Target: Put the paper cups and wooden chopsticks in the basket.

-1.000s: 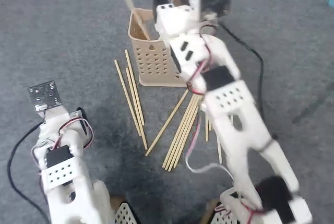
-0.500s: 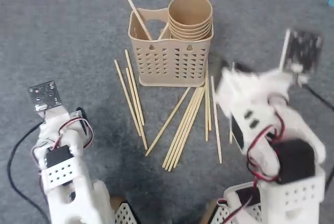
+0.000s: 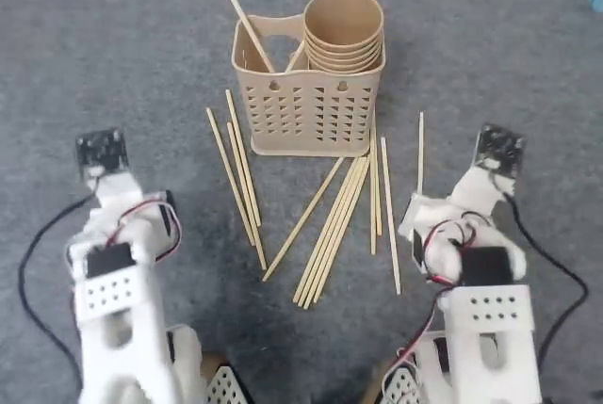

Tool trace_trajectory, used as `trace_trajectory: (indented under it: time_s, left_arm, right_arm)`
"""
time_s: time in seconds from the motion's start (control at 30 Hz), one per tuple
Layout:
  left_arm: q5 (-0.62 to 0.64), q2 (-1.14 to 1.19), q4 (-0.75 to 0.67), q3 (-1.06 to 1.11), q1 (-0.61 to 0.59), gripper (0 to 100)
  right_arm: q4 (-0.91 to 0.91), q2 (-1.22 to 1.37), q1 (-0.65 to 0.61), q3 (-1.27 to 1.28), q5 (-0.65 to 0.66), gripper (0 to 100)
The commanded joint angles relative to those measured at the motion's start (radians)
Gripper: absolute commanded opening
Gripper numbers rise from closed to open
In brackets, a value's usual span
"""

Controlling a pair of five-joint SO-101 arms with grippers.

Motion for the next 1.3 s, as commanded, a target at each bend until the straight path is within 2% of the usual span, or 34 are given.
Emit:
trace_trajectory:
  time_s: [0.0, 0.2, 0.4, 0.53, 0.7, 1.0, 1.27]
  left_arm:
    - [0.005, 0.161, 0.063, -0.191, 0.028, 17]
    - [0.094, 0.439, 0.137, -0.478, 0.031, 17]
    - [0.158, 0.706, 0.236, -0.719, 0.157, 17]
    - [0.249, 0.902, 0.265, -0.863, 0.229, 17]
    - [0.325, 1.138, 0.334, -1.082, 0.256, 16]
    - [0.331, 1.427, 0.445, -1.495, 0.255, 16]
    - [0.342, 1.614, 0.466, -1.692, 0.252, 16]
  right_arm:
    - [-0.163, -0.033, 0.012, 0.100, 0.049, 11.4]
    - [-0.476, -0.033, 0.012, 0.313, 0.063, 11.8]
    - [-0.670, -0.033, 0.012, 0.417, 0.147, 11.5]
    - [-0.676, -0.033, 0.012, 0.422, 0.149, 11.5]
    - [-0.677, -0.033, 0.012, 0.423, 0.150, 11.5]
    - [-0.682, -0.033, 0.012, 0.423, 0.150, 11.5]
    - [-0.684, -0.033, 0.012, 0.423, 0.150, 11.5]
